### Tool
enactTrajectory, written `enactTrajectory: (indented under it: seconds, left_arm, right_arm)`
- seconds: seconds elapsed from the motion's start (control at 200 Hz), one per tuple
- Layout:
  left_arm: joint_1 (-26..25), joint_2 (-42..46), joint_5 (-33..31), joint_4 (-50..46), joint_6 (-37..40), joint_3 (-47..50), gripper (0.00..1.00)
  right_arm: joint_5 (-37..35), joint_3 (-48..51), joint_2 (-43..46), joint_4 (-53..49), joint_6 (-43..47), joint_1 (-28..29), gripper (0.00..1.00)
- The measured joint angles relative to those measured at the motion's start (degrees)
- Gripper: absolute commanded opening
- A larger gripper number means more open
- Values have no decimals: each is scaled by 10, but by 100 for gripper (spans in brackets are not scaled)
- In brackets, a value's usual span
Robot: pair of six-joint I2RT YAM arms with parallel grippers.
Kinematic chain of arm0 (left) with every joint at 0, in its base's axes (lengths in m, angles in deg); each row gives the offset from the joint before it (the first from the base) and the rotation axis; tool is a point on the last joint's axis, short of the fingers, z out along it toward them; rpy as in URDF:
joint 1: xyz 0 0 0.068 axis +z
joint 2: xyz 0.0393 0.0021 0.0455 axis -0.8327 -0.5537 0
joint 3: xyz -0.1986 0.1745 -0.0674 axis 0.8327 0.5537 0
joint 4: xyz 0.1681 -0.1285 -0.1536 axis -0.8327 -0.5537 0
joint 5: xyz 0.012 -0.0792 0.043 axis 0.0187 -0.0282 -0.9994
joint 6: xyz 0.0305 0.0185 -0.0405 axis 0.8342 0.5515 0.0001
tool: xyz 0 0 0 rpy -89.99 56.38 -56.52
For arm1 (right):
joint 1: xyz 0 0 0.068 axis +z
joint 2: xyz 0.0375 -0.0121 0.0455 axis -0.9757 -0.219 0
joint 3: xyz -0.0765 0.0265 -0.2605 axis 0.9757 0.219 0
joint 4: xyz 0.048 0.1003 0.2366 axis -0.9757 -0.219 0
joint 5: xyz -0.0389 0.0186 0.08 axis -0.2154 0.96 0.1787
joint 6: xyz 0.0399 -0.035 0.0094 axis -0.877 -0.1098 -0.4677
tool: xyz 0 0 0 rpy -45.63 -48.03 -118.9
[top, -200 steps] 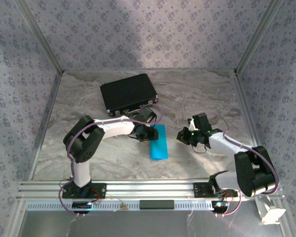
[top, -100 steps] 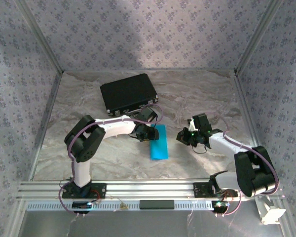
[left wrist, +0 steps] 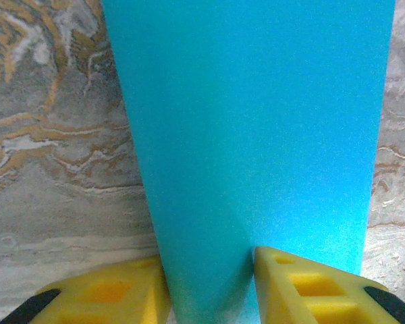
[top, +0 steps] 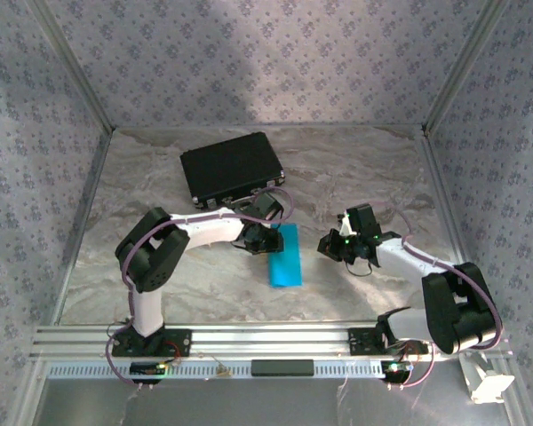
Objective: Fold a paper plane with a square sheet of paper (pick it up from the middle)
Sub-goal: First fold the square sheet of paper in half at the center of the table, then hold the square sheet of paper at the center of the table.
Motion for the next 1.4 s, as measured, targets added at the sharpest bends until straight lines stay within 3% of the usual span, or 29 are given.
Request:
enactTrajectory:
  seconds: [1.029,1.404]
  left_arm:
    - [0,-11,4,-16,12,-16,43]
    - [0,-11,4,-17,12,-16,43]
  right_arm:
    - [3,0,-12,2,0,13,11]
    - [13,-22,-54,18,0,57,5]
